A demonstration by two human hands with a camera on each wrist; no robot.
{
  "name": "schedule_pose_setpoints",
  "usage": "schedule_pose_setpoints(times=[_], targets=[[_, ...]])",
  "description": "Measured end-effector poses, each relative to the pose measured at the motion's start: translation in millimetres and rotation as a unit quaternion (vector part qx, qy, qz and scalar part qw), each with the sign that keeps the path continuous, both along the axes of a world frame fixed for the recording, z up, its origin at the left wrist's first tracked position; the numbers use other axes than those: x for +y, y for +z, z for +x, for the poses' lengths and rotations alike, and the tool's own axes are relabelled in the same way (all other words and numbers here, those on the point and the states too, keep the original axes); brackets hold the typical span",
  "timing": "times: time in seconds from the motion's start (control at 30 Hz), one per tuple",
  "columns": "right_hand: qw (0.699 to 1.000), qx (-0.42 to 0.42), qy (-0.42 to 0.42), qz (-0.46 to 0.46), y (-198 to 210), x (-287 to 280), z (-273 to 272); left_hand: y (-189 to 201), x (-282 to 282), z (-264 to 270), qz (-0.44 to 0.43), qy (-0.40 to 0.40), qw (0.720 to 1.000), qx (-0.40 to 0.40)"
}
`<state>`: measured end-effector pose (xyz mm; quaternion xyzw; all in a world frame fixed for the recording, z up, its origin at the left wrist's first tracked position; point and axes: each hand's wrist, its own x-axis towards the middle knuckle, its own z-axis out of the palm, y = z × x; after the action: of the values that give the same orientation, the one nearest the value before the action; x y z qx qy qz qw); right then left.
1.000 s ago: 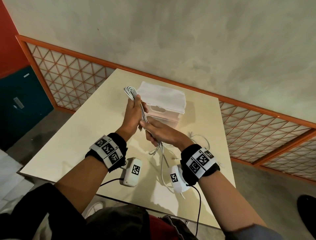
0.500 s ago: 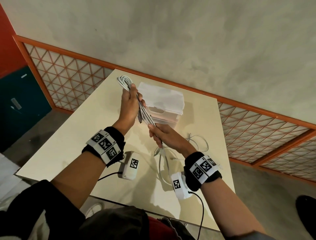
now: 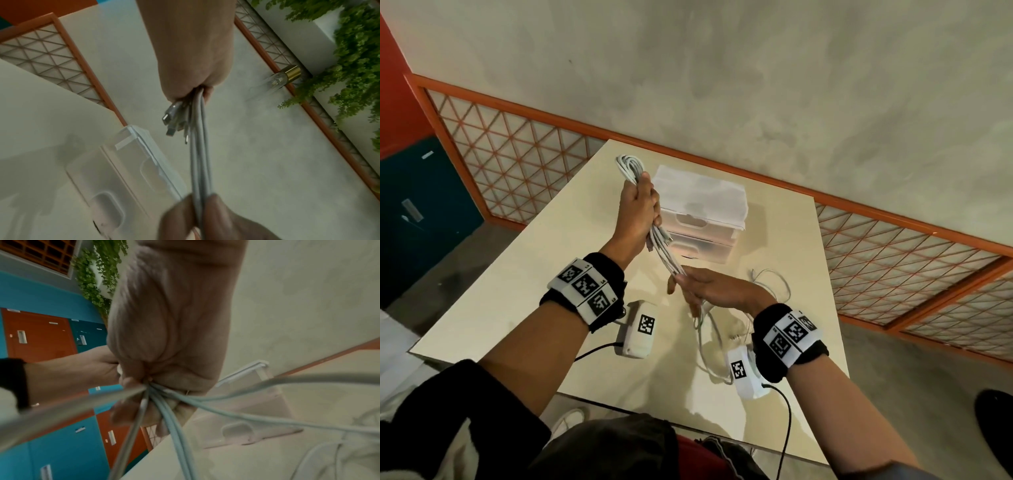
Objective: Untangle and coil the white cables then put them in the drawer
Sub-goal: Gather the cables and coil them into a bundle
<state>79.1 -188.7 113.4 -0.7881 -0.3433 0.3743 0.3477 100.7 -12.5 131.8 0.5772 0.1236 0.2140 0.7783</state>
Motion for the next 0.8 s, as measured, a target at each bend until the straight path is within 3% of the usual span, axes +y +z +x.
schedule_pose_setpoints(times=[0.2, 0.33, 0.47, 0.8], targets=[[0.994, -0.049, -0.091, 0.046, 30, -13, 16, 2, 10, -3, 0.074, -0.092, 0.993, 0.015], [0.982, -0.163, -0.063, 0.073, 47, -11, 29, 9, 3, -6, 0.094, -0.155, 0.983, 0.028], [0.977, -0.197, -0.057, 0.062, 61, -7, 36, 15, -4, -8, 0.122, -0.218, 0.967, 0.050], [0.936, -0.329, -0.093, 0.083, 69, 2, 32, 15, -20, -12, 0.060, -0.256, 0.962, 0.069]])
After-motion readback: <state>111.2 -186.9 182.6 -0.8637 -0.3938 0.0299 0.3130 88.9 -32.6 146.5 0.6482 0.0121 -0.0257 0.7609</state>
